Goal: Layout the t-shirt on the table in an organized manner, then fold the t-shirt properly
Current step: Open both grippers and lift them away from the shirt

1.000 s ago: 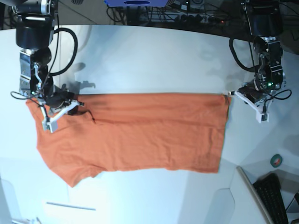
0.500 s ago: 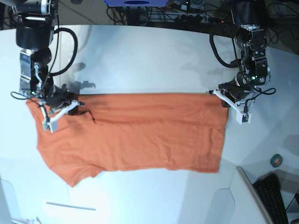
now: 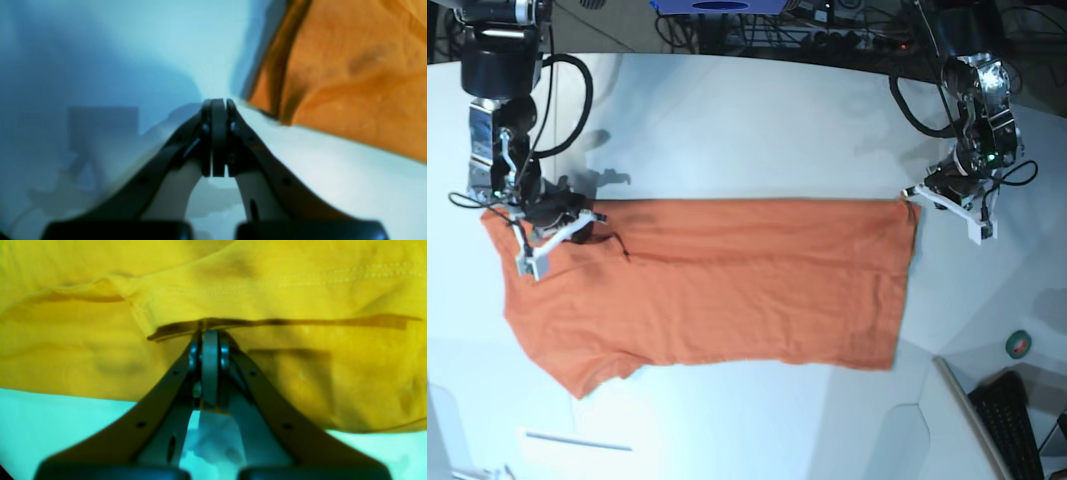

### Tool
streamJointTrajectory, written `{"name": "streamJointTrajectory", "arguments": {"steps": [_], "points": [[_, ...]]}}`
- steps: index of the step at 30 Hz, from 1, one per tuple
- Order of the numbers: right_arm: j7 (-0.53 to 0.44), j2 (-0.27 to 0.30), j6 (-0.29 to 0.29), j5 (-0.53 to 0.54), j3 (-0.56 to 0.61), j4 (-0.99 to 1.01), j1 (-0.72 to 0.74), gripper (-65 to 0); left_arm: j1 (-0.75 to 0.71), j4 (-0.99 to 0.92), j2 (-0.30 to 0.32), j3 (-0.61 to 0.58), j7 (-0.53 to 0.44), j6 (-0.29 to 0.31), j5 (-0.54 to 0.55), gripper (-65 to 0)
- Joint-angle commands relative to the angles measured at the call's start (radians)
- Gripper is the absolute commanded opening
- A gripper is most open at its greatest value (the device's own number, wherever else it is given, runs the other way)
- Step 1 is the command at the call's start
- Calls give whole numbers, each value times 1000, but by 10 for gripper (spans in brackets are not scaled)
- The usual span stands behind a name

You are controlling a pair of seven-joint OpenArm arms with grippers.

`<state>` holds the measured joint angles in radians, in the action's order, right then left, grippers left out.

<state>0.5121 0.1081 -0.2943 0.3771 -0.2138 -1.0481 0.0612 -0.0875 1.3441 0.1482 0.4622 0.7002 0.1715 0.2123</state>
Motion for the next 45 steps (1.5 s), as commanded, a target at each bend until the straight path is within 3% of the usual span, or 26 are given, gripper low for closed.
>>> {"name": "streamJointTrajectory", "arguments": {"steps": [1,3,7,10,12,16,25,29,30,33,35,45], "points": [[7,9,10,-11,-3,-39,-13,-650,7,45,6,14,-18,7,17,-650],[10,8,10,-8,-5,-102,-31,-650,-11,82,6,37,-18,9,71,-650],[12,6,10,-7,-3,-245,-79,-650,-53,114,12,108,-15,9,302,-650],[12,-8,10,-7,-6,-354,-125,-650,-90,110,52,139,-15,13,482,-650],[10,-9,10,-7,-28,-415,-154,-650,-114,111,70,143,-17,41,542,-650],[10,-52,10,-5,-161,-502,-211,-650,-157,111,93,148,-20,86,554,-650],[10,-161,7,-3,-428,-508,-188,-650,-200,111,89,148,-21,87,556,-650],[13,-172,7,87,-505,-507,-192,-650,-200,111,89,148,-21,87,560,-650],[18,-170,7,115,-516,-507,-195,-618,-200,111,89,148,-21,87,560,-650],[69,-167,7,184,-548,-508,-208,-362,-202,110,89,148,-21,87,560,-650],[98,-167,7,221,-576,-508,-208,-251,-202,110,89,148,-21,87,560,-650],[109,-167,7,231,-585,-508,-209,-233,-209,110,87,148,-21,87,559,-650]]}}
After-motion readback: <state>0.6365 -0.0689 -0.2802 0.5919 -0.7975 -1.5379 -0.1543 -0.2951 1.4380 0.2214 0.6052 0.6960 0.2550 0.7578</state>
